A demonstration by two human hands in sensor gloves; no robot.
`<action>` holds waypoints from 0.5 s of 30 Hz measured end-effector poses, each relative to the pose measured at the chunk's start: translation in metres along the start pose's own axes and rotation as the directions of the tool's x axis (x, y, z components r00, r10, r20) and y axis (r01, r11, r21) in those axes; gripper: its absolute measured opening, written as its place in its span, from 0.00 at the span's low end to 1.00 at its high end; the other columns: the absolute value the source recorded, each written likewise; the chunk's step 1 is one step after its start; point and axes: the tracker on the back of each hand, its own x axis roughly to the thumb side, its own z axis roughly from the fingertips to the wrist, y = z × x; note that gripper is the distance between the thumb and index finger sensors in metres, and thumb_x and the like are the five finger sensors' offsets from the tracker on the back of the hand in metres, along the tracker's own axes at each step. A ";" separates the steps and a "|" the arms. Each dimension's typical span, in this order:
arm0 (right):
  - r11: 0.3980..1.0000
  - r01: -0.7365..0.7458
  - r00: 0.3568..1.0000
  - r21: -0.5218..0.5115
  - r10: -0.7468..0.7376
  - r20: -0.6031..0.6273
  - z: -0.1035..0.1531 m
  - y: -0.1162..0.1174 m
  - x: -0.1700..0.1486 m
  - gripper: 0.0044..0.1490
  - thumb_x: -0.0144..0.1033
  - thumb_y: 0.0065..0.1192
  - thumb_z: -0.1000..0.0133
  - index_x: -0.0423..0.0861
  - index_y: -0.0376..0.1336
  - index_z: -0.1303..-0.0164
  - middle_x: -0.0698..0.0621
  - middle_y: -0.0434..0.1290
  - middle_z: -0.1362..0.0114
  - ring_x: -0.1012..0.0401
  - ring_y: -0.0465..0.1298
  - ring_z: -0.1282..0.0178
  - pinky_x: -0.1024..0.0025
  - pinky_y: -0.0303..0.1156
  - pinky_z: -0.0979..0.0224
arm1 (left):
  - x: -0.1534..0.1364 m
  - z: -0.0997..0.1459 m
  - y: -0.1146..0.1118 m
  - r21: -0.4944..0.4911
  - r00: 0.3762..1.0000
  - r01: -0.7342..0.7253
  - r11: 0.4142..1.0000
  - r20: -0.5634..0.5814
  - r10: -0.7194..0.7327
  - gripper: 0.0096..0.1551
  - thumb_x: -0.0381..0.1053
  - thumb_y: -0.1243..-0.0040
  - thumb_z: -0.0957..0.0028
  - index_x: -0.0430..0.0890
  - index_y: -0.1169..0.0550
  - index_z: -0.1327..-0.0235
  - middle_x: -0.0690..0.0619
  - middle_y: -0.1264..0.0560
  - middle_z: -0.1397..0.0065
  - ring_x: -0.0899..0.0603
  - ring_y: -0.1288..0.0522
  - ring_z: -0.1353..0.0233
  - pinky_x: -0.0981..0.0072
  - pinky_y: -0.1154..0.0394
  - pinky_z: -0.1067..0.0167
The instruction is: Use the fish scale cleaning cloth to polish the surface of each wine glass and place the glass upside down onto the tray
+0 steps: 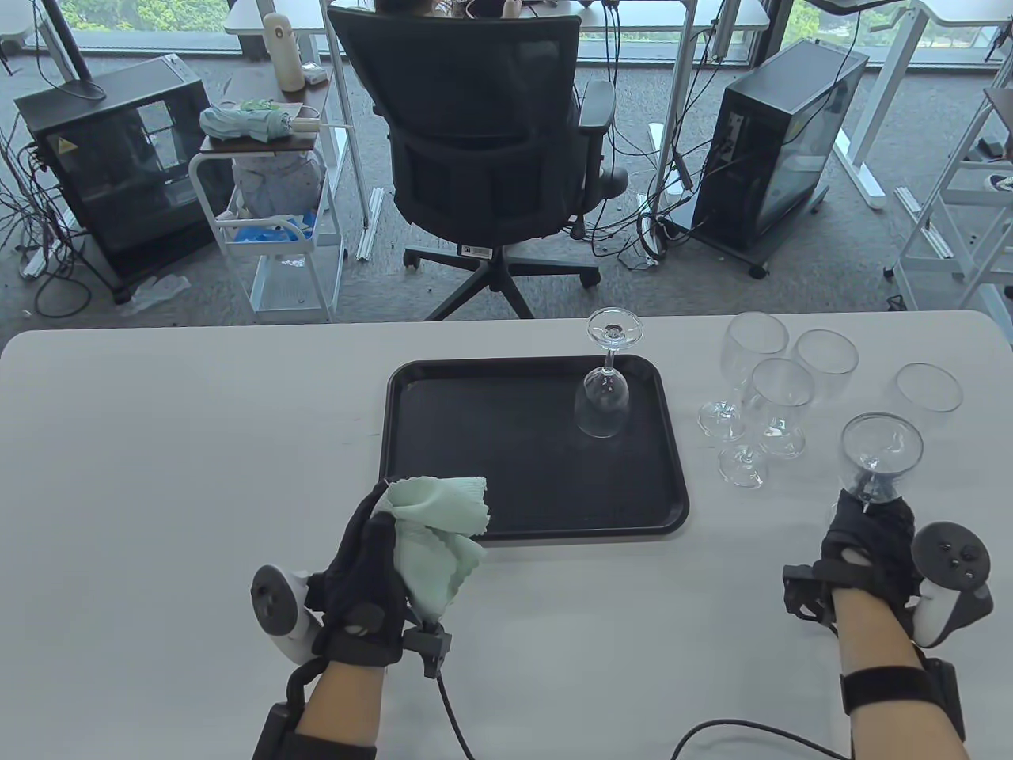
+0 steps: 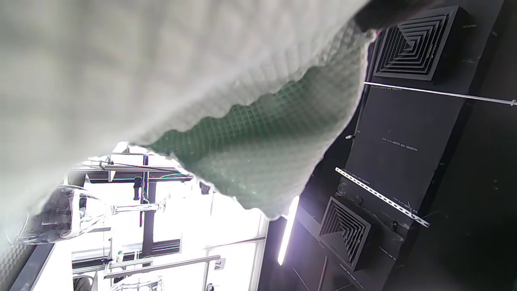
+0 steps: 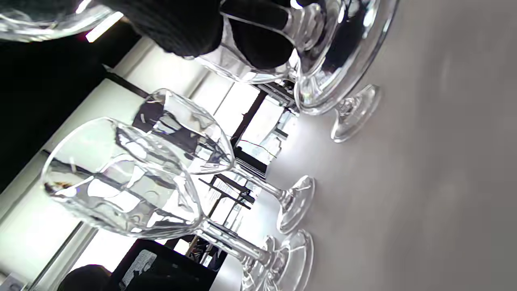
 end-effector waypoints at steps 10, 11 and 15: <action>0.750 -0.631 0.321 -0.198 0.485 0.813 0.118 0.075 0.130 0.31 0.44 0.73 0.46 0.62 0.64 0.31 0.50 0.77 0.34 0.51 0.69 0.27 0.45 0.67 0.32 | 0.006 0.003 -0.009 -0.013 0.999 0.016 1.000 0.032 -0.015 0.30 0.66 0.49 0.38 0.56 0.30 0.26 0.48 0.38 0.17 0.35 0.37 0.20 0.31 0.33 0.30; 0.740 -0.649 0.315 -0.176 0.471 0.824 0.133 0.090 0.142 0.31 0.44 0.73 0.47 0.62 0.65 0.32 0.50 0.78 0.35 0.51 0.70 0.27 0.46 0.68 0.33 | 0.008 0.004 -0.011 -0.021 0.999 0.024 0.999 0.044 -0.023 0.30 0.67 0.49 0.38 0.56 0.30 0.26 0.49 0.38 0.17 0.35 0.37 0.20 0.31 0.33 0.30; 0.762 -0.624 0.334 -0.175 0.461 0.822 0.167 0.122 0.175 0.32 0.44 0.73 0.48 0.61 0.65 0.32 0.51 0.78 0.35 0.51 0.70 0.28 0.46 0.68 0.33 | 0.012 0.005 -0.018 -0.052 0.996 0.053 0.997 0.073 -0.049 0.30 0.67 0.49 0.39 0.56 0.30 0.26 0.49 0.38 0.17 0.35 0.38 0.20 0.30 0.33 0.30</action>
